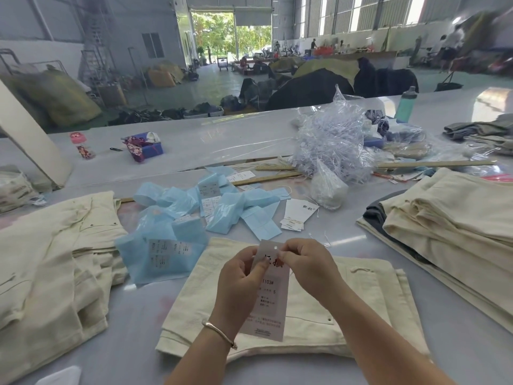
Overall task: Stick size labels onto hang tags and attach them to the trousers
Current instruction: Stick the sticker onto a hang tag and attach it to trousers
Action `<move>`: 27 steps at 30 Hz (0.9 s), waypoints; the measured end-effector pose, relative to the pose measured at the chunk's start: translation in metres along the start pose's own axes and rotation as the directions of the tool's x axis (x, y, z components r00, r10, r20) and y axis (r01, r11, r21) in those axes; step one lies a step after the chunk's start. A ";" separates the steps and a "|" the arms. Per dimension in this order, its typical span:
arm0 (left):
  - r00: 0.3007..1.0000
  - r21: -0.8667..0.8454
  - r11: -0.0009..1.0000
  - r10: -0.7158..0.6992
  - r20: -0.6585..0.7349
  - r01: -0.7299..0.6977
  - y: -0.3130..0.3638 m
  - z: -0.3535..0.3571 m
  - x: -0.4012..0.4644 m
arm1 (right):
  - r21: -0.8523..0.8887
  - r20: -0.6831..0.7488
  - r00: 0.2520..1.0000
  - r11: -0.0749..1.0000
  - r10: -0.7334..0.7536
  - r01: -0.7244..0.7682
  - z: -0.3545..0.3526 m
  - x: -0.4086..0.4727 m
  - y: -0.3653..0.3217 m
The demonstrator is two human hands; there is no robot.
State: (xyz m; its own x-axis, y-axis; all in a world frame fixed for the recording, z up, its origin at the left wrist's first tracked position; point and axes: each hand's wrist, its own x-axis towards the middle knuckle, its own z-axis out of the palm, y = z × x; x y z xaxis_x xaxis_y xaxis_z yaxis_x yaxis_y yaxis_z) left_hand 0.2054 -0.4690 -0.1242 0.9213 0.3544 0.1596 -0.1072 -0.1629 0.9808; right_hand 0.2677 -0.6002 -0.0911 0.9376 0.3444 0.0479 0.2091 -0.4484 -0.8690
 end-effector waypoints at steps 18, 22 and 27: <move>0.949 -0.277 0.930 -0.164 0.270 0.240 -0.003 0.003 0.023 | 0.201 0.148 0.989 0.978 0.023 -0.053 -0.006 -0.005 0.016; 0.921 -0.232 0.935 -0.179 0.345 0.268 -0.007 0.009 0.027 | 0.187 0.153 0.987 0.980 0.042 -0.071 -0.011 -0.007 0.024; 0.980 0.174 0.985 -0.037 0.193 0.003 -0.002 0.019 0.034 | 0.129 -0.131 0.987 0.989 0.095 -0.078 -0.016 -0.010 0.036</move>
State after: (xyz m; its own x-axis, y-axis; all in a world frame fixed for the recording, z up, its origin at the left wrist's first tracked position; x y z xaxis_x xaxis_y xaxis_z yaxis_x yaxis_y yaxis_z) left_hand 0.2445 -0.4743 -0.1231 0.9796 0.1756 0.0982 -0.0376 -0.3196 0.9468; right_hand 0.2706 -0.6326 -0.1147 0.9814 0.1896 0.0291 0.0977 -0.3633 -0.9265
